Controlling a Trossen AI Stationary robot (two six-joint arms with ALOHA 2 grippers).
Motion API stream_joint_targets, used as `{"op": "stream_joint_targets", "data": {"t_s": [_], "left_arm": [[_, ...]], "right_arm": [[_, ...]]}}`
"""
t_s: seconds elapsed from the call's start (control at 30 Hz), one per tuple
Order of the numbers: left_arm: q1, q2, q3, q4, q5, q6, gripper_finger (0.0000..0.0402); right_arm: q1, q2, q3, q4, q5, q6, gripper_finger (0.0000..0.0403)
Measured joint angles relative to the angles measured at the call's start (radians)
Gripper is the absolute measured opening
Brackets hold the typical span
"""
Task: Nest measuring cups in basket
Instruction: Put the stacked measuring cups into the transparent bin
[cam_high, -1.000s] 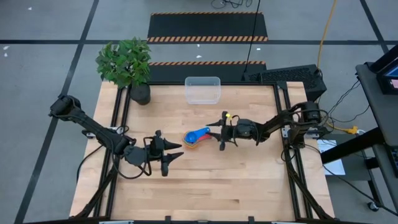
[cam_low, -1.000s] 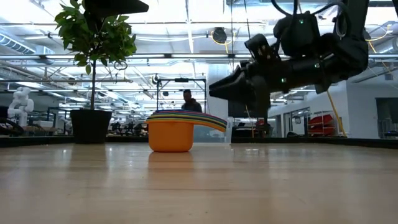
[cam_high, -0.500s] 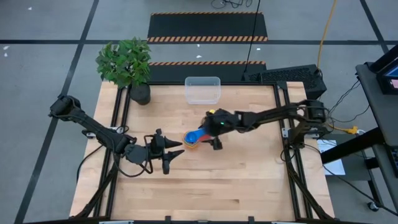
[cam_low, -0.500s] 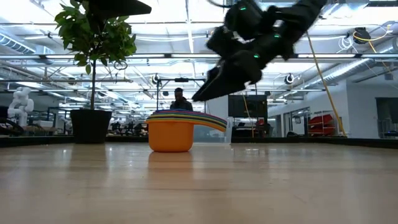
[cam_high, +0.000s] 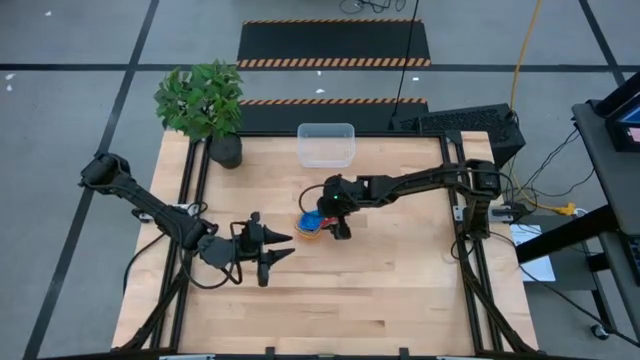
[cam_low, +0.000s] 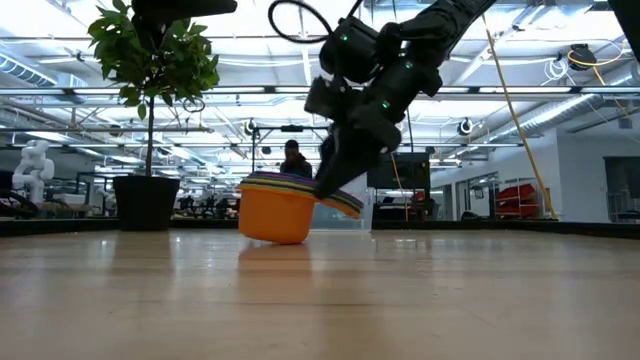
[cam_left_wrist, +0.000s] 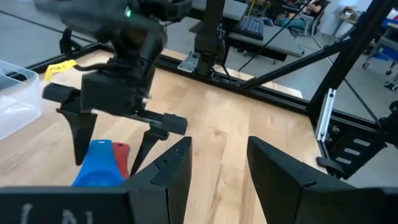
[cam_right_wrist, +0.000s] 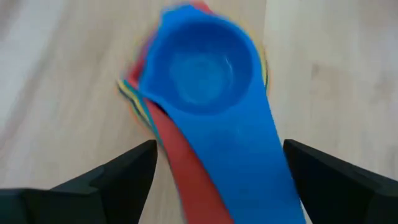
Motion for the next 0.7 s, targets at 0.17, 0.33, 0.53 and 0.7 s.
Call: {"op": "stream_joint_targets", "data": {"t_s": [0.17,0.33,0.53,0.7], "left_arm": [[0.000,0.000,0.000,0.004,0.001,0.000,0.0159],[0.002,0.000,0.000,0.012,0.001,-0.001,0.0159],[0.002,0.000,0.000,0.023,0.000,0.008,0.0159],[0.002,0.000,0.000,0.023,0.000,0.008,0.0159]], "right_arm": [[0.004,0.001,-0.004,-0.076,0.072,0.008,0.0332],[0.011,0.002,-0.020,-0.082,0.082,-0.009,0.0303],[0.023,0.001,-0.020,-0.073,0.081,-0.035,0.0258],[0.032,-0.001,-0.020,-0.069,0.081,-0.029,0.0230]]}}
